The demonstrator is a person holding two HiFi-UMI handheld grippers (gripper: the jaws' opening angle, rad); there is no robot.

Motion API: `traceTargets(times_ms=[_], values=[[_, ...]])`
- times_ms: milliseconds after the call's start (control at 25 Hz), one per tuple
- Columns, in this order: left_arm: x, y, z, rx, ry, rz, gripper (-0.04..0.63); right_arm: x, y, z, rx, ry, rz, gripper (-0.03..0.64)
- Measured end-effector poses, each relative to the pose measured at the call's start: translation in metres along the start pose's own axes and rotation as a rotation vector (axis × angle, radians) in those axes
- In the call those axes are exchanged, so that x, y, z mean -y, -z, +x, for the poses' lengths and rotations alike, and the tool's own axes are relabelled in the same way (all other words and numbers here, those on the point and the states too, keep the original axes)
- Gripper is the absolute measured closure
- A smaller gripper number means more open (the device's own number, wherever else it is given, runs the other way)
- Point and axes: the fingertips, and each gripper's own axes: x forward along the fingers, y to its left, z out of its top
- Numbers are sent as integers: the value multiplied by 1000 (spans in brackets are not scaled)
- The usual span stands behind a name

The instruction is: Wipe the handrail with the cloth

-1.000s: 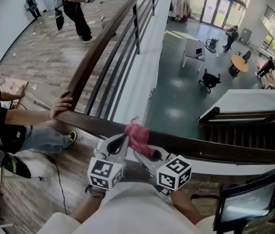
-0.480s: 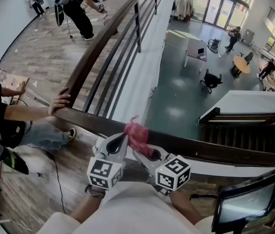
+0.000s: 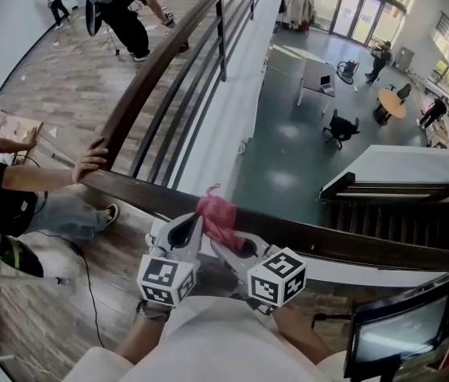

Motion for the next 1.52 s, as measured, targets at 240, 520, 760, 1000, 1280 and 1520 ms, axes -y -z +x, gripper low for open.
traceTargets(times_ms=[240, 520, 760, 1000, 1280, 1520], values=[[-1, 3, 4, -14, 69, 30, 592, 4, 2, 3, 13, 24, 28, 555], [10, -3, 4, -18, 144, 107, 591, 3, -3, -7, 41, 35, 30, 555], [14, -3, 7, -27, 201, 129, 591, 6, -5, -8, 45, 47, 26, 555], [14, -6, 11, -29, 221, 134, 591, 9, -9, -7, 60, 89, 23, 555], [17, -11, 13, -28, 213, 181, 591, 11, -14, -10, 86, 113, 14, 555], [17, -13, 16, -48, 220, 163, 591, 13, -17, -10, 101, 131, 21, 555]])
